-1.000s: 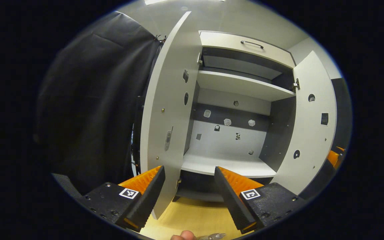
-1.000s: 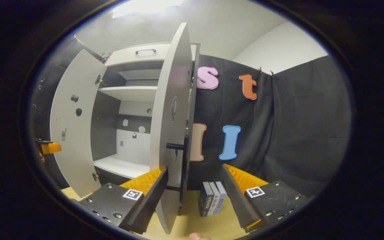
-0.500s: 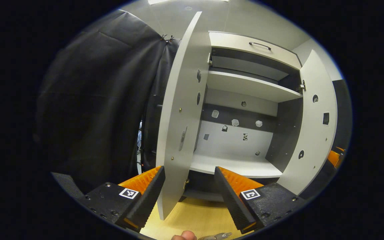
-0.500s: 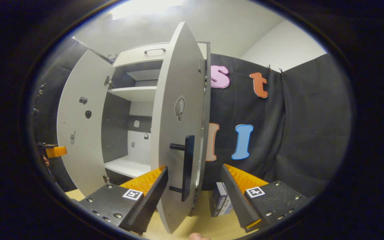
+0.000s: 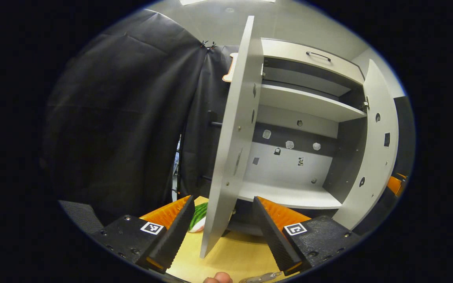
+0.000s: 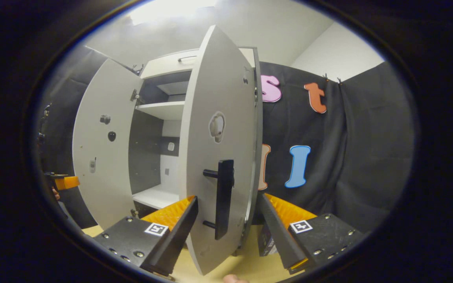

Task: Grasp the bottle in the cabinet with the left hand and place it on the coaster, then close the right door with the right hand and the left door with the left hand.

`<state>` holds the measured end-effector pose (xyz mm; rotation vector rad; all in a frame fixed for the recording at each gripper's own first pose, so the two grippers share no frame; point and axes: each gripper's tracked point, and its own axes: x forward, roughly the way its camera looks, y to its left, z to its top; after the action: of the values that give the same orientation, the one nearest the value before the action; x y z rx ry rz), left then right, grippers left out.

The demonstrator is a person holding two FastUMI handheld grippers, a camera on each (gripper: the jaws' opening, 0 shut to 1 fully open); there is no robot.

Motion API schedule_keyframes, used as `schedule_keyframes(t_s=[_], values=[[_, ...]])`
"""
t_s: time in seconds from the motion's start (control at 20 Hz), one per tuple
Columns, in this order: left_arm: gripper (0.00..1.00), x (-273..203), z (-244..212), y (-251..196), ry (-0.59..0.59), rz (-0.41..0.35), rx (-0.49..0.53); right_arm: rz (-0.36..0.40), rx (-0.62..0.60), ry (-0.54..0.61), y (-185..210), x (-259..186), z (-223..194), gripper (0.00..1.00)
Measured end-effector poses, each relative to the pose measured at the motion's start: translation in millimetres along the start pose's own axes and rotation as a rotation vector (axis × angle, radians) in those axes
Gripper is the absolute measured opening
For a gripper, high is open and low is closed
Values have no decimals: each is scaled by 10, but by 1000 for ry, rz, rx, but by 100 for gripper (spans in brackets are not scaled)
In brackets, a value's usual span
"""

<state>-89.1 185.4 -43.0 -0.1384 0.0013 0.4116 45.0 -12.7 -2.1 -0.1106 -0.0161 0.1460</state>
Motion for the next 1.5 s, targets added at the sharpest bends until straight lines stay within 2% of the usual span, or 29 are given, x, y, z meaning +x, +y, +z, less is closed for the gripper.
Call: schedule_keyframes(t_s=[0.8,1.5], values=[[95,-7,-21,571,-8,129,-19,127,3,0,695,368,-18,97],[96,78,-85,630,21,122,-28,127,-4,8,837,418,-98,97]])
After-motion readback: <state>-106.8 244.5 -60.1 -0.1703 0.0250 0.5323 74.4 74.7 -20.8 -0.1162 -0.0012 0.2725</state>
